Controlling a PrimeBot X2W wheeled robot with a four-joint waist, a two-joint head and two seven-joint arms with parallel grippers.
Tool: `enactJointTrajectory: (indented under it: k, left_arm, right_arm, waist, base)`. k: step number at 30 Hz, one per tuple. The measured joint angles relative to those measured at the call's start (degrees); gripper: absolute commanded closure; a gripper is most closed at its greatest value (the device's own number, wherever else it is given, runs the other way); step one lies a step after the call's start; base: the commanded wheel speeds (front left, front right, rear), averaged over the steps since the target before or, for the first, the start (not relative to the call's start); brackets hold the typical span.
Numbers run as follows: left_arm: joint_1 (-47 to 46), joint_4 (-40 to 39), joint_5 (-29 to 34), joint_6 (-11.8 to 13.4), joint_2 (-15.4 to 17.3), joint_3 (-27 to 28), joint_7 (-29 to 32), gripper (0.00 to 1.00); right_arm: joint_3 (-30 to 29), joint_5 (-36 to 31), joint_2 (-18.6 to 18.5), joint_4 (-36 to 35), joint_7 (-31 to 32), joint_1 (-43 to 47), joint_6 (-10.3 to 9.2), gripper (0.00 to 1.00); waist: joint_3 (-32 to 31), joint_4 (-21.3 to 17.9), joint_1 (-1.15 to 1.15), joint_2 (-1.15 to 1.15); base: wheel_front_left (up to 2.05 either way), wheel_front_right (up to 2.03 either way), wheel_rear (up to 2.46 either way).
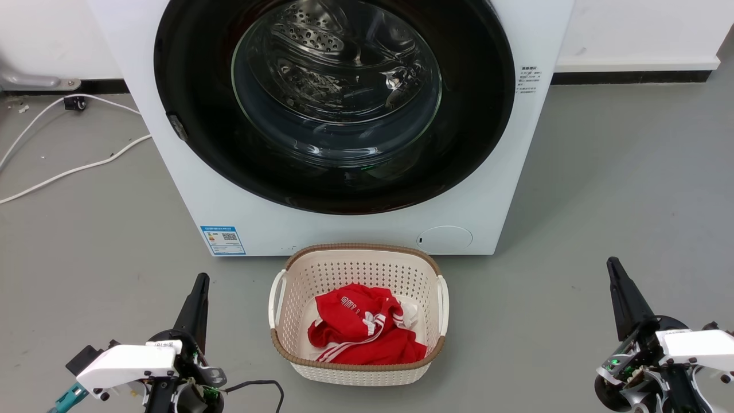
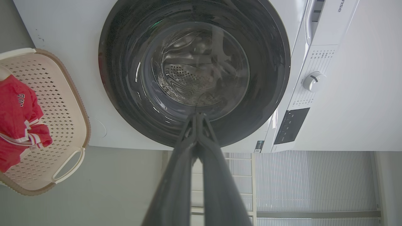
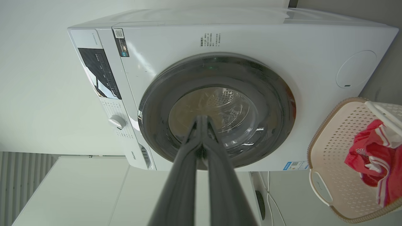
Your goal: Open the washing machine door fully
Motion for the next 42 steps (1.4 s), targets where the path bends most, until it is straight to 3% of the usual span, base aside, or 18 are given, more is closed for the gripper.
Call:
enactJointTrajectory:
  k: [4,5,13,21,42]
  left_arm:
    - [0.0,0.0,0.1,0.0,0.0,0.0,0.0,1.0]
    - [0.0,0.0,0.1,0.0,0.0,0.0,0.1,0.0]
    - [1.3,0.5,0.3,0.1,-0.3,-1.2,-1.3,0.0]
    - [1.3,-1.5,3.3,0.1,-0.1,-3.0,-3.6,0.0]
    - [1.1,-6.6,28.4,0.1,-0.3,-2.3,-8.6,0.0]
  right_arm:
    - [0.0,0.0,0.0,0.0,0.0,0.0,0.0,1.0]
    - [0.0,0.0,0.0,0.0,0.1,0.0,0.0,0.0]
    - [0.9,-0.2,0.2,0.4,-1.4,1.6,-0.01,0.0]
    - [1.3,-4.4,0.2,-2.0,-3.6,1.8,-0.01,0.0]
    - [4.2,-36.9,0.3,-10.1,-8.4,3.3,-0.01,0.0]
  waist:
    - [0.0,0.0,0.0,0.0]
    - [0.0,0.0,0.0,0.0]
    - [0.0,0.0,0.0,0.0]
    - [0.0,0.0,0.0,0.0]
    - [0.0,-0.1,0.0,0.0]
  base:
    - [0.0,0.0,0.0]
    - [0.0,0.0,0.0]
    - [0.0,0.0,0.0]
    - [0.0,0.0,0.0]
    - [0.0,0.0,0.0]
